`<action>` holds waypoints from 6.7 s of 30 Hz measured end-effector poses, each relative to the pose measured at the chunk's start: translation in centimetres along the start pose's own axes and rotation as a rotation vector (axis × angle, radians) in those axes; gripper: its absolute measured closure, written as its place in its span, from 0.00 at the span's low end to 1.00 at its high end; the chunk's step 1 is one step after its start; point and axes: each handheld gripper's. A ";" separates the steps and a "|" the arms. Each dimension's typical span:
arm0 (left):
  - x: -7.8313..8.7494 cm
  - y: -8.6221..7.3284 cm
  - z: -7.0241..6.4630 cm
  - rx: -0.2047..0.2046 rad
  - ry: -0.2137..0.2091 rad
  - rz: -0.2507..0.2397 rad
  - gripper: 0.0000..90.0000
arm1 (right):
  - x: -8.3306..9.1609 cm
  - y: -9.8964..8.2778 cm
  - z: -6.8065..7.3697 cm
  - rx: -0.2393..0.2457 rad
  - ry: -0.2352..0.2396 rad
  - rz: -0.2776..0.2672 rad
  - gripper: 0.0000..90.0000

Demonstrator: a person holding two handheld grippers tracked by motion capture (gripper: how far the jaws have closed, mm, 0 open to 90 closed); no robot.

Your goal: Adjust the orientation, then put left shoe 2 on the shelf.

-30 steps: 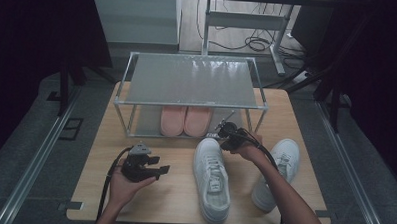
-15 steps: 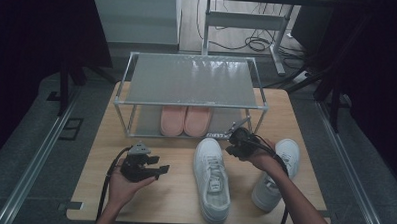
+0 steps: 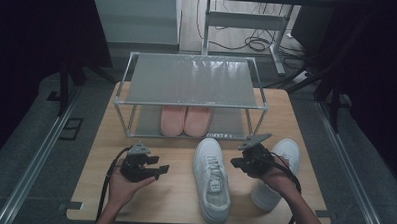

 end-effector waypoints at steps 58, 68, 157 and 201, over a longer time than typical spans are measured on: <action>-0.3 0.0 0.3 0.006 0.005 0.007 0.48 | 1.2 -1.7 12.1 0.205 0.112 -0.024 1.00; -0.4 -0.1 0.4 0.008 0.005 0.010 0.48 | 2.4 -3.6 10.7 0.153 0.087 -0.017 1.00; -0.2 -0.1 0.5 0.012 0.006 -0.003 0.46 | -2.2 -1.9 2.1 -0.098 -0.043 0.058 0.84; -0.2 -0.1 0.6 0.015 0.011 0.000 0.46 | -1.2 0.8 4.2 -0.115 -0.111 -0.131 0.88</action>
Point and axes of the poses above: each handheld gripper's, and its own axes: x roughly backward along the jaws, y roughly out of its top, z roughly to its left, and after that the axes turned 12 degrees about x, right-handed
